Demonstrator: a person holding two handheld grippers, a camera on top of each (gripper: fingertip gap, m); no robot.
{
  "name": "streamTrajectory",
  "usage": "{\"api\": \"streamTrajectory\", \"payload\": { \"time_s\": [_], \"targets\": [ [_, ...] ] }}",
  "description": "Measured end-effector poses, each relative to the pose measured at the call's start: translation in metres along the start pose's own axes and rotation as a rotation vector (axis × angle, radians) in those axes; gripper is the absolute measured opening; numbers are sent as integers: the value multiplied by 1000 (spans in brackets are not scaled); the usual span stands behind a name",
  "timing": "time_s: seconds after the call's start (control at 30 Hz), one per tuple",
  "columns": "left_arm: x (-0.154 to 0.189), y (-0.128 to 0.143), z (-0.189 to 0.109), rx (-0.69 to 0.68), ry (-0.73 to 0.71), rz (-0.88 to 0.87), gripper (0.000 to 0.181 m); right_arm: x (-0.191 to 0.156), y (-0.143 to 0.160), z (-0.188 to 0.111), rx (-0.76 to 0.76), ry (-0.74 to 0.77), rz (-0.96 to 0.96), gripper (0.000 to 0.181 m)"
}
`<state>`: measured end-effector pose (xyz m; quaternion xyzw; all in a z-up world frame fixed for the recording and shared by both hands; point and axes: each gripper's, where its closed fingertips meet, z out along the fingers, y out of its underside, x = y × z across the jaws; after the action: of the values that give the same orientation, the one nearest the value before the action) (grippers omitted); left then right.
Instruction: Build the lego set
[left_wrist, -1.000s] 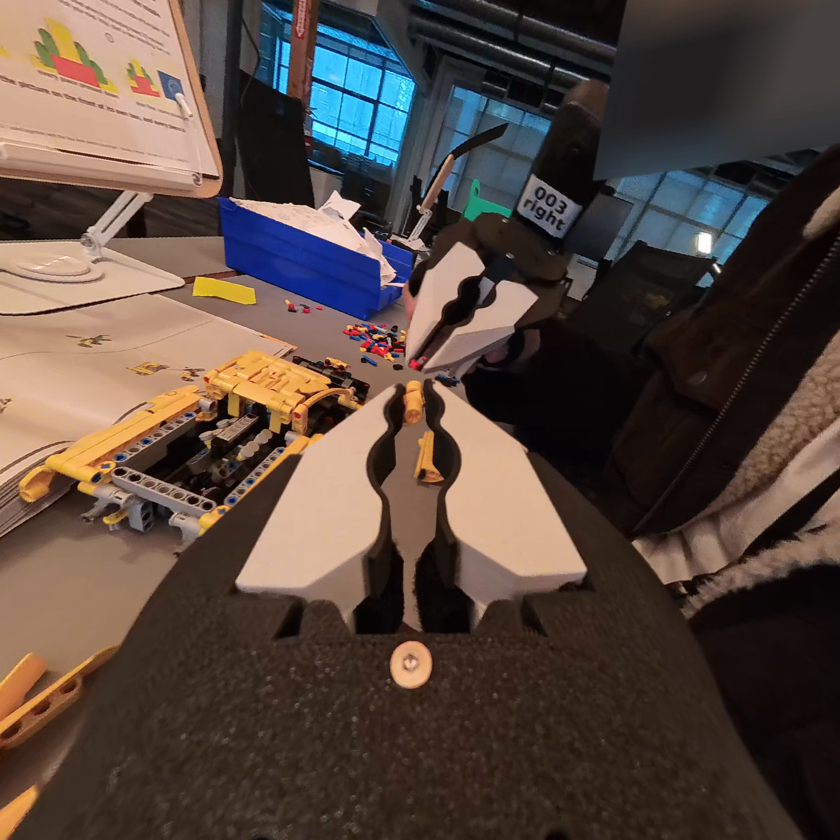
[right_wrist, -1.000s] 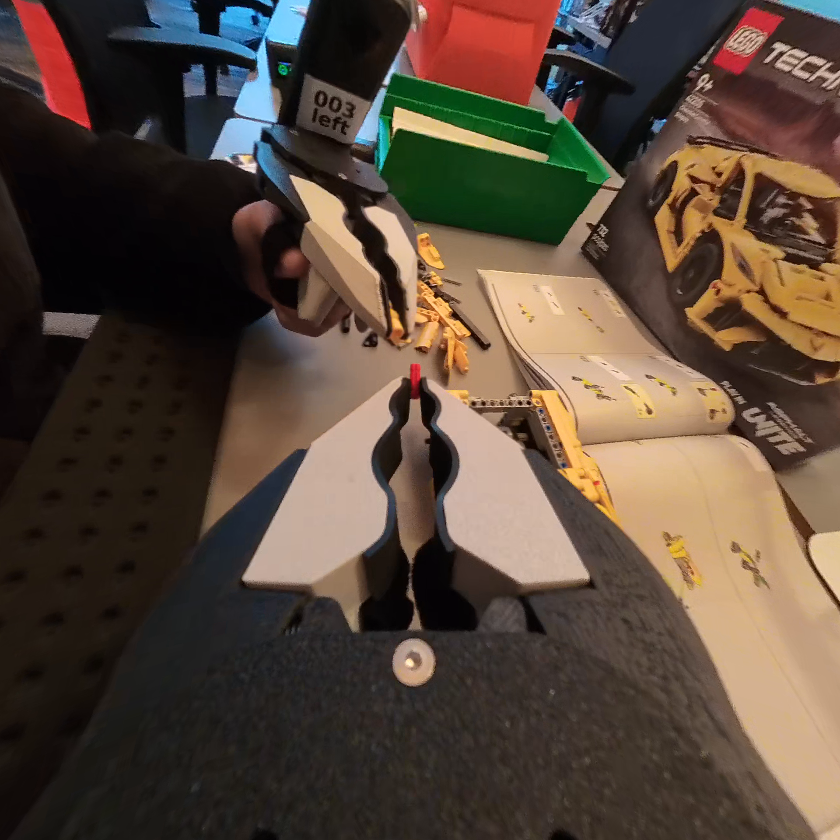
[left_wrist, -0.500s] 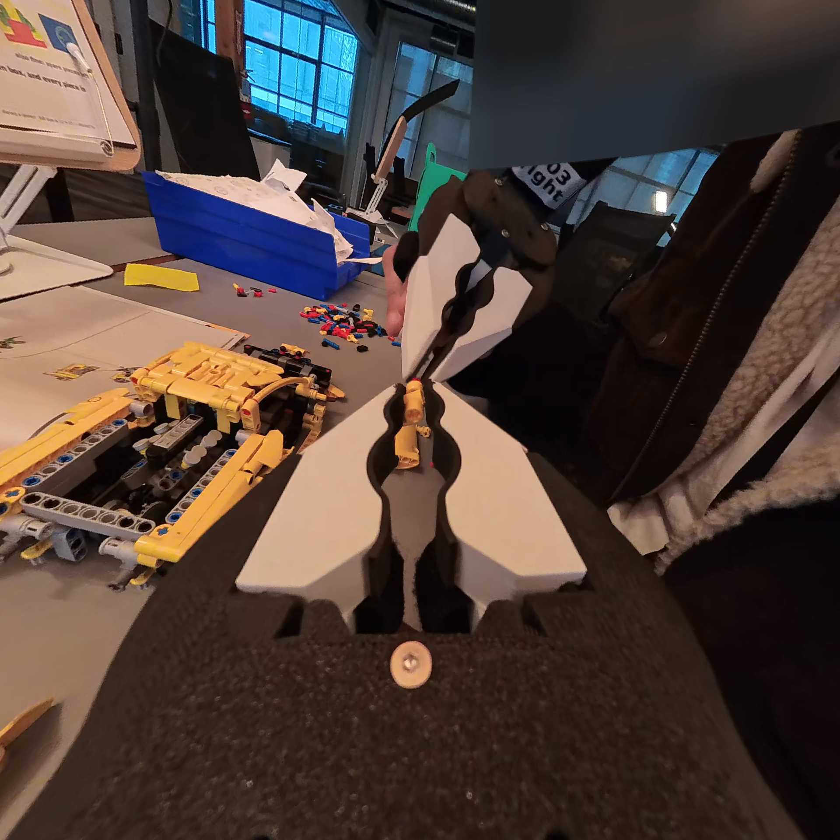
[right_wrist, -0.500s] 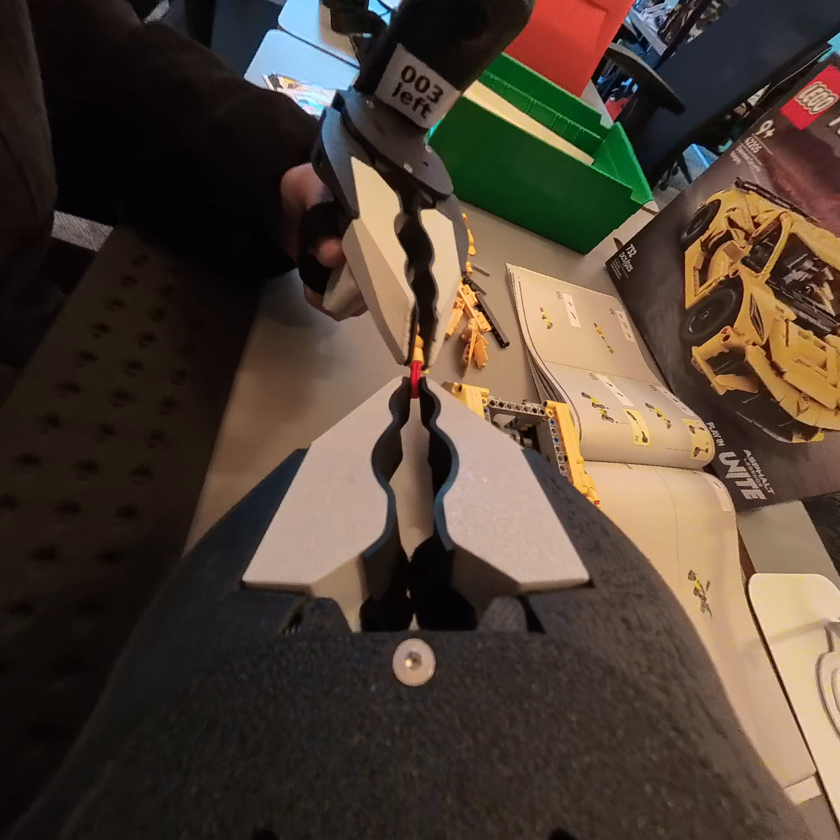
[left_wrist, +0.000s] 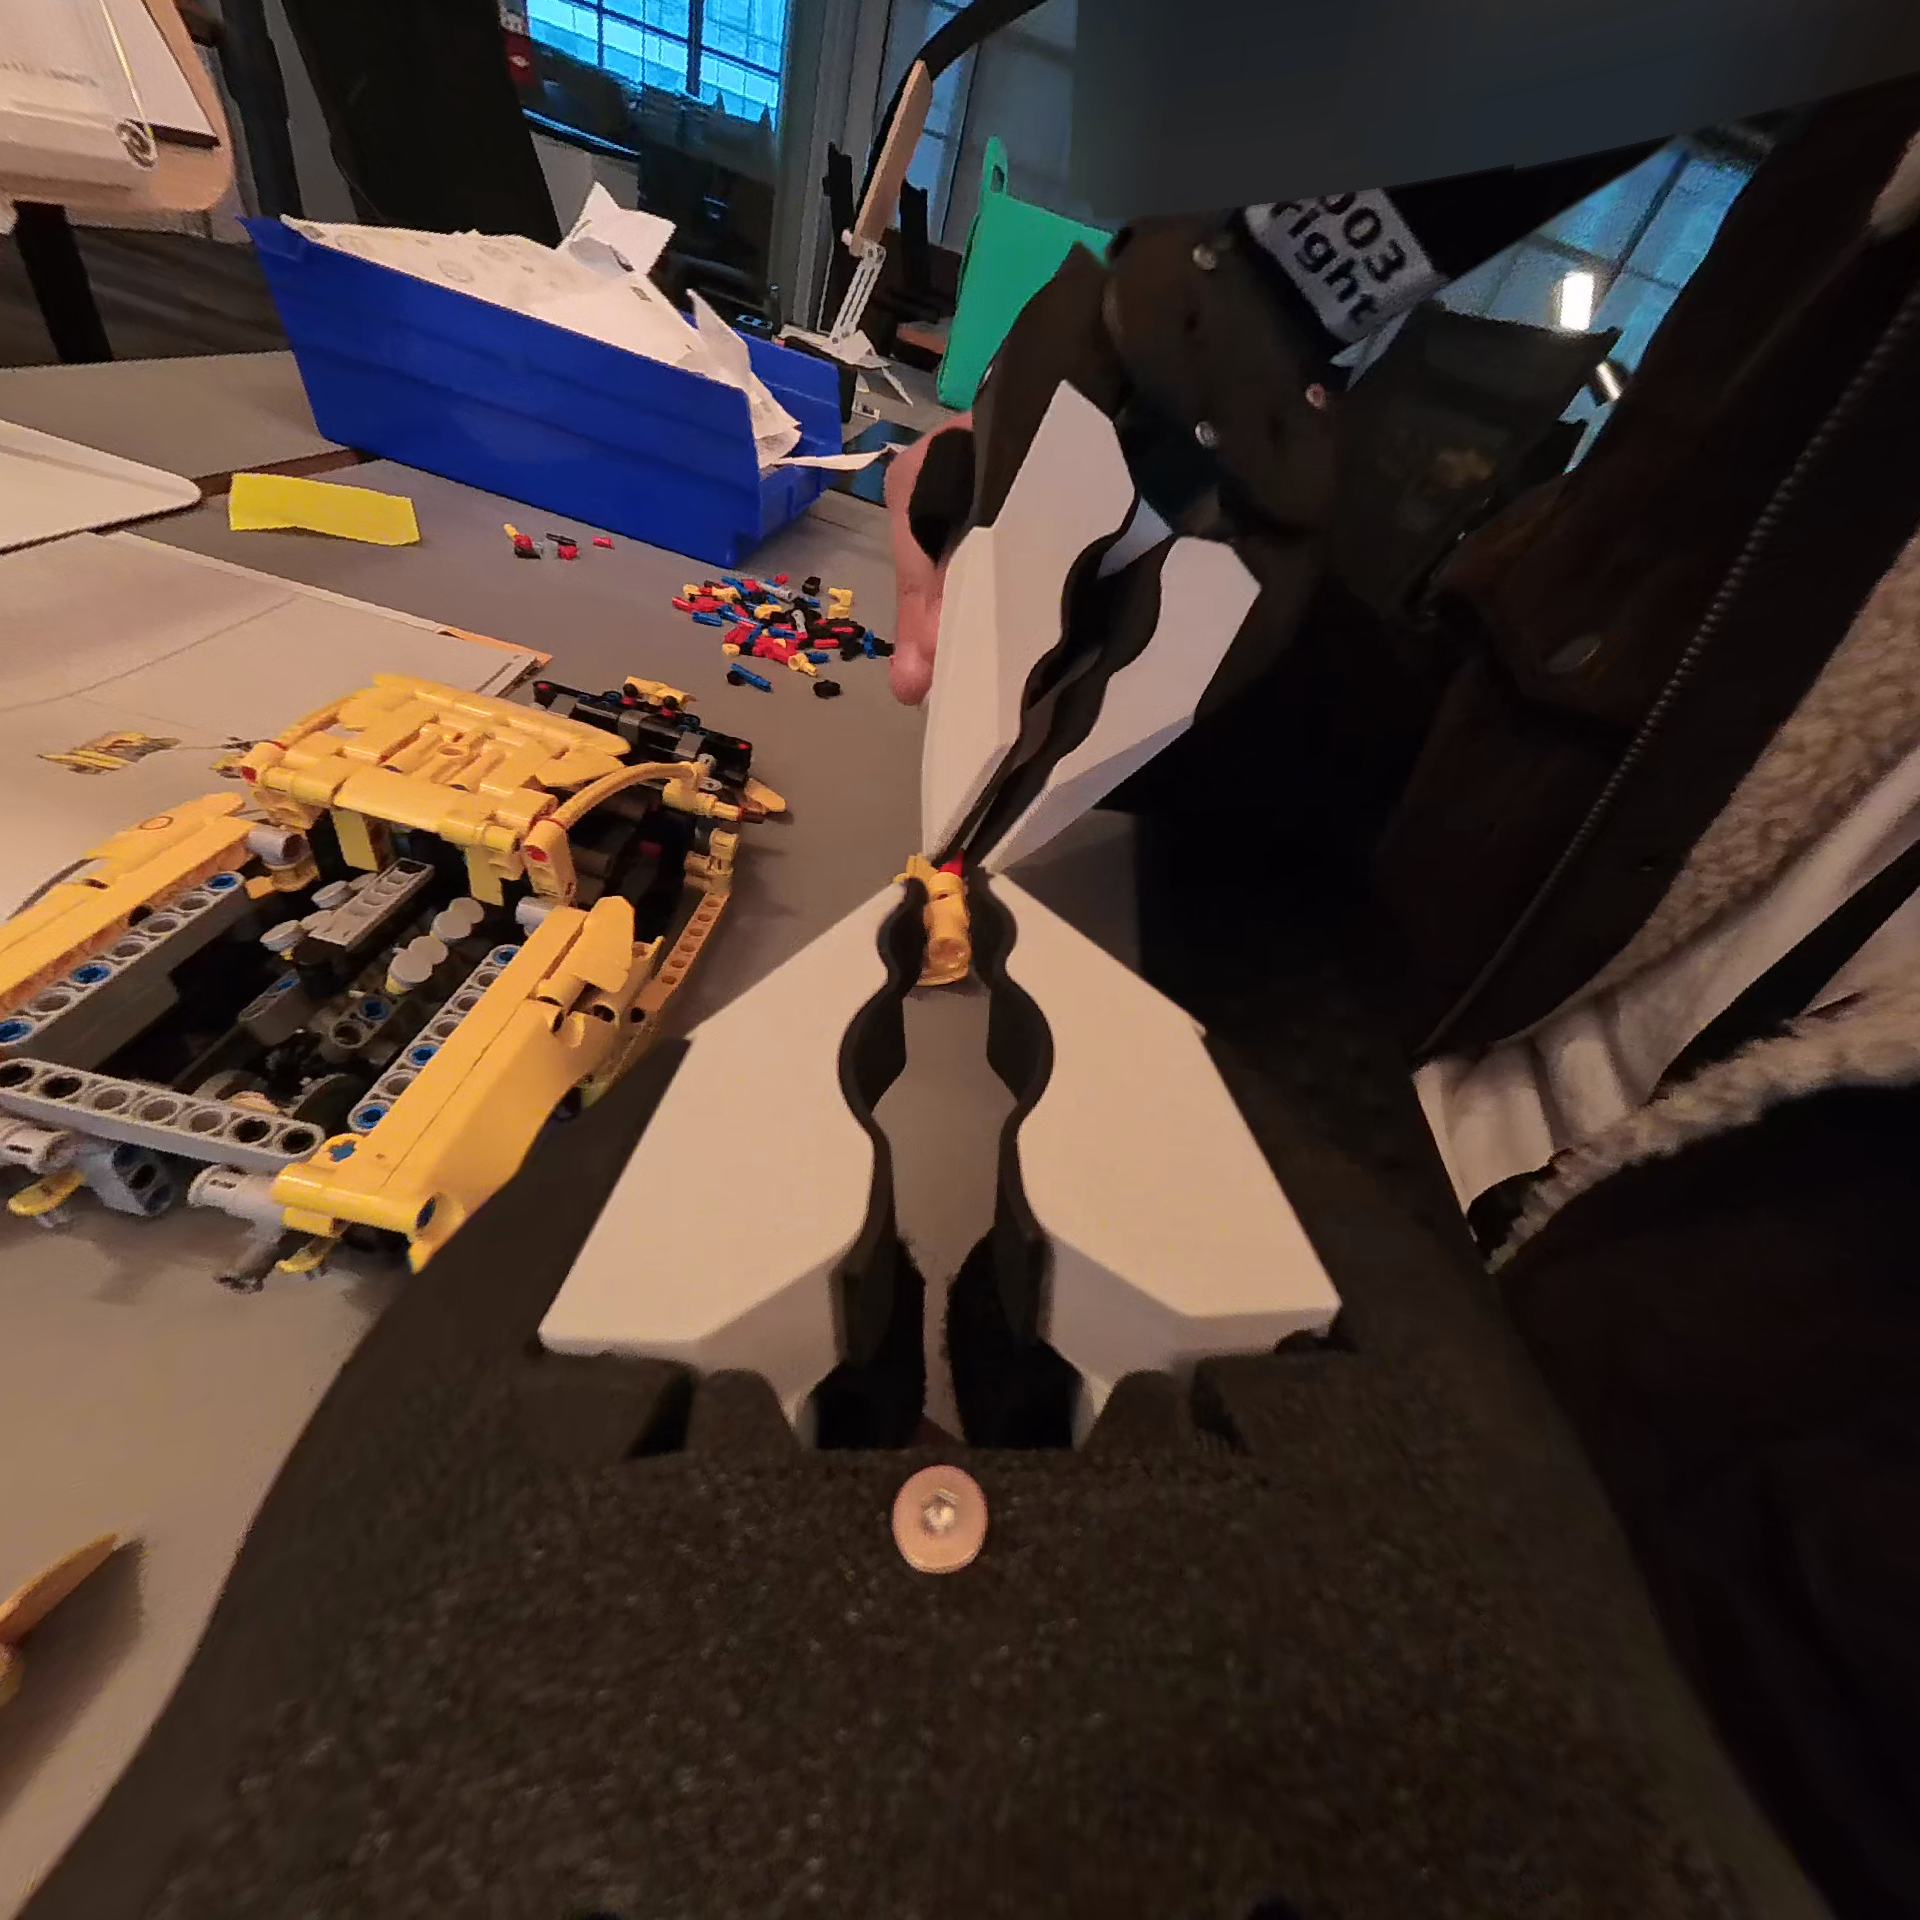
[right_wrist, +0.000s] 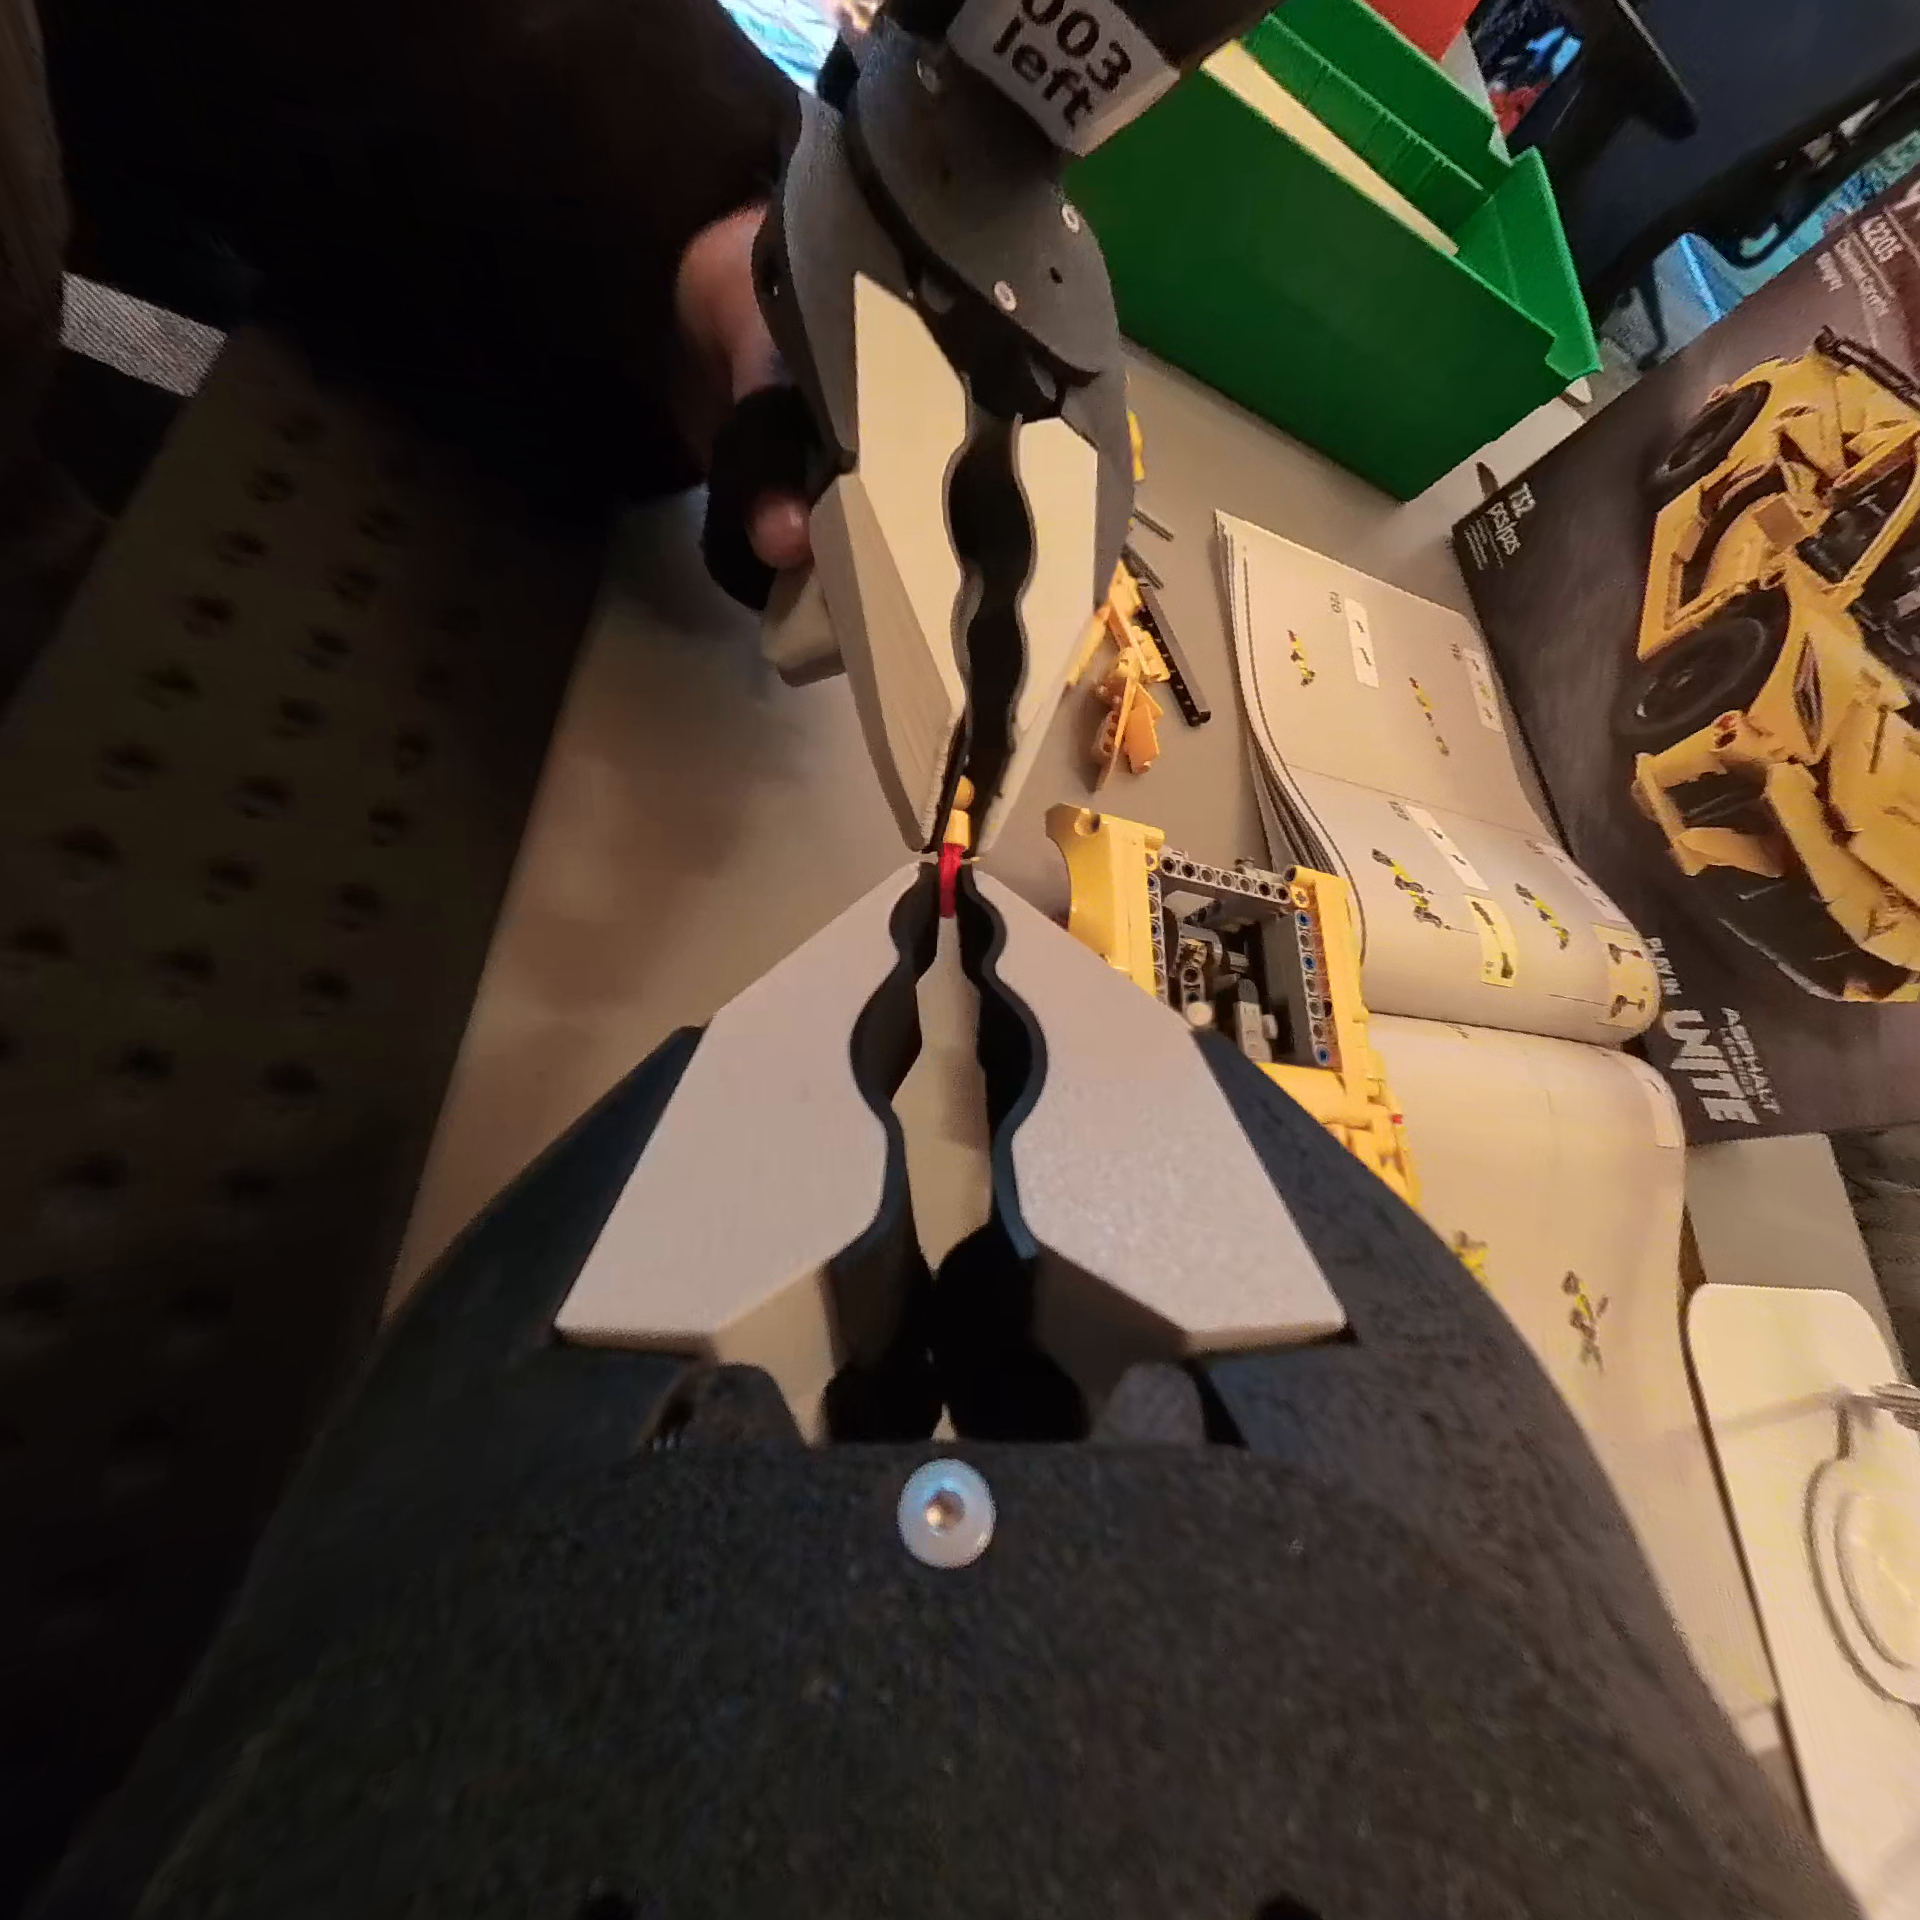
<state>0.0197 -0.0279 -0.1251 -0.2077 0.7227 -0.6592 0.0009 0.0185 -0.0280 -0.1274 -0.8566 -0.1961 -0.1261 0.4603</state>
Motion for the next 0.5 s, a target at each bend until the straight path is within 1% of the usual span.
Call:
{"api": "streamTrajectory", "payload": {
  "time_s": [0.07, 0.17, 0.33, 0.37, 0.43, 0.5],
  "targets": [
    [4, -1, 0, 8, 37, -31, 8, -3, -2, -1, 24, -11, -7, 2],
    [12, -8, -3, 56, 113, -94, 8, -4, -12, -7, 109, -34, 17, 2],
    [19, -2, -1, 20, 174, -131, 8, -15, -12, -9, 106, -71, -18, 1],
    [21, -2, -2, 24, 193, -148, 8, -16, -13, -9, 106, -69, -33, 1],
    [26, -7, -4, 53, 249, -193, 8, -17, -21, -12, 153, -71, -42, 1],
    [26, -11, -4, 76, 272, -228, 8, -15, -23, -14, 176, -57, -41, 1]
  ]
}}
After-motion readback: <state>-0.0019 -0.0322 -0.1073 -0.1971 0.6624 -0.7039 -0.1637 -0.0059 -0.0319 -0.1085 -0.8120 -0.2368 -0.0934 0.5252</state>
